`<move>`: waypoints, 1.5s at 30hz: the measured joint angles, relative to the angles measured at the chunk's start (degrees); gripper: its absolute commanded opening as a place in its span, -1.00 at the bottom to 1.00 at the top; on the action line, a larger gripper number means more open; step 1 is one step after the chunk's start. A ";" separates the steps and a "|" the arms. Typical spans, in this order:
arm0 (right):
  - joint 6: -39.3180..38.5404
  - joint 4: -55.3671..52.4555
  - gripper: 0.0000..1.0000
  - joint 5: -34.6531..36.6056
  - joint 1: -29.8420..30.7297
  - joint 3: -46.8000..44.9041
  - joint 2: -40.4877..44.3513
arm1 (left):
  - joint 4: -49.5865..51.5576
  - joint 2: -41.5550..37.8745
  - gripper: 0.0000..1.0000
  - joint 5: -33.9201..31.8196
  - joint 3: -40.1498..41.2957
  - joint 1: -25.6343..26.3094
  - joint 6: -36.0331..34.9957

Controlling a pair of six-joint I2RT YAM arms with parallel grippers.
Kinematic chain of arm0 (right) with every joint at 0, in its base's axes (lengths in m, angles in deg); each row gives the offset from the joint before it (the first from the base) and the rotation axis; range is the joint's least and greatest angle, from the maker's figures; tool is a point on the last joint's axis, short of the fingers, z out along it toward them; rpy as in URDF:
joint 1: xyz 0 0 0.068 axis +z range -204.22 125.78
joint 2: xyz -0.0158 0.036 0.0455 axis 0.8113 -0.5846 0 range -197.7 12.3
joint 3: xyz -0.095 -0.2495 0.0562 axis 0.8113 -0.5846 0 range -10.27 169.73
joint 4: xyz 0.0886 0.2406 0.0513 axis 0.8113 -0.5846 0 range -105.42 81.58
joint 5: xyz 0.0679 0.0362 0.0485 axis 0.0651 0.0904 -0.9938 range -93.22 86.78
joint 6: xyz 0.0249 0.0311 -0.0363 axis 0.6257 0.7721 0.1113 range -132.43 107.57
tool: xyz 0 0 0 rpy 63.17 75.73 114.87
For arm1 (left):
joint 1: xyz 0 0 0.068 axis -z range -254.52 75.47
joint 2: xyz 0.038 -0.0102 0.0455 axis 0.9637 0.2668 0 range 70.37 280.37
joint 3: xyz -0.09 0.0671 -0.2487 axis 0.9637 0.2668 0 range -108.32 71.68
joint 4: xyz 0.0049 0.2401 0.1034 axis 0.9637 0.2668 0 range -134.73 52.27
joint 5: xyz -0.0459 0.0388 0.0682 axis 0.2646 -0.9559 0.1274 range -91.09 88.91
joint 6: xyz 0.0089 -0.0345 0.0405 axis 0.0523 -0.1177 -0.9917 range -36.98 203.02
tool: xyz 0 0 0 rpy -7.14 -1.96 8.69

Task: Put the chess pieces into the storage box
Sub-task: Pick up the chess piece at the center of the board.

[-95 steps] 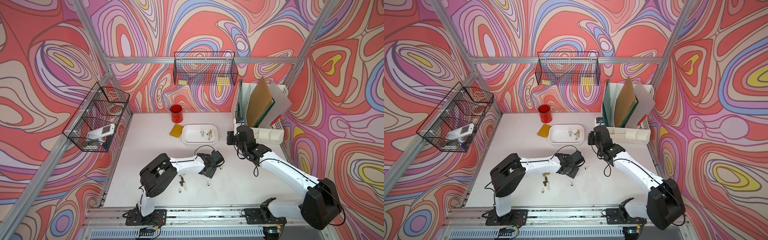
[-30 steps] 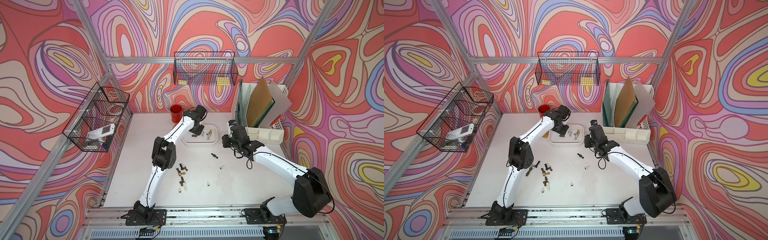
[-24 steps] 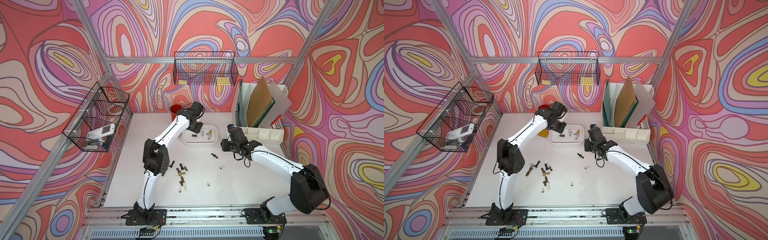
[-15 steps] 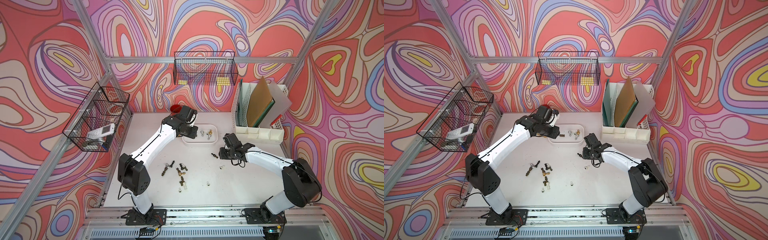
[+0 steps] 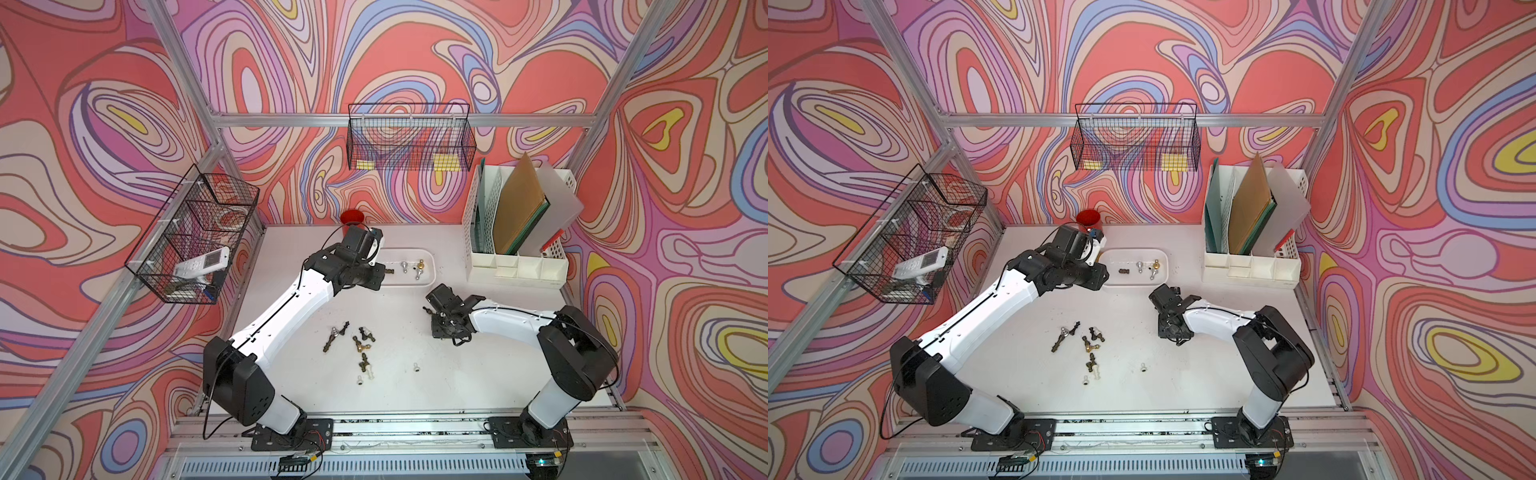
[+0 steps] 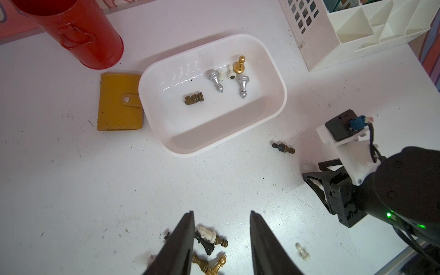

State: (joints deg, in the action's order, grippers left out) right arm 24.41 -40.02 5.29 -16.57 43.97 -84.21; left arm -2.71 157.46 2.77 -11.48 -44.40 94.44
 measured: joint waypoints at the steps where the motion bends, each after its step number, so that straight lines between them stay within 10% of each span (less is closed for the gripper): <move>1: 0.22 -0.11 -0.06 0.28 0.04 -0.07 0.00 | -0.11 0.00 -0.13 0.00 0.00 0.00 0.00; 16: 1.84 -4.48 0.00 2.86 2.54 -2.14 2.29 | -1.09 0.00 -0.12 -0.07 0.42 0.00 0.02; 45: 3.91 -5.79 -0.58 -0.66 2.16 -6.45 5.97 | -1.31 -0.11 -0.11 -0.66 1.07 0.00 0.61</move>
State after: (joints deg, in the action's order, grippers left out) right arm 28.32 -45.81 4.64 -14.41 37.52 -78.24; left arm -4.02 157.35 2.12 -10.40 -44.40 95.06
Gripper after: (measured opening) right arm 0.230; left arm 0.443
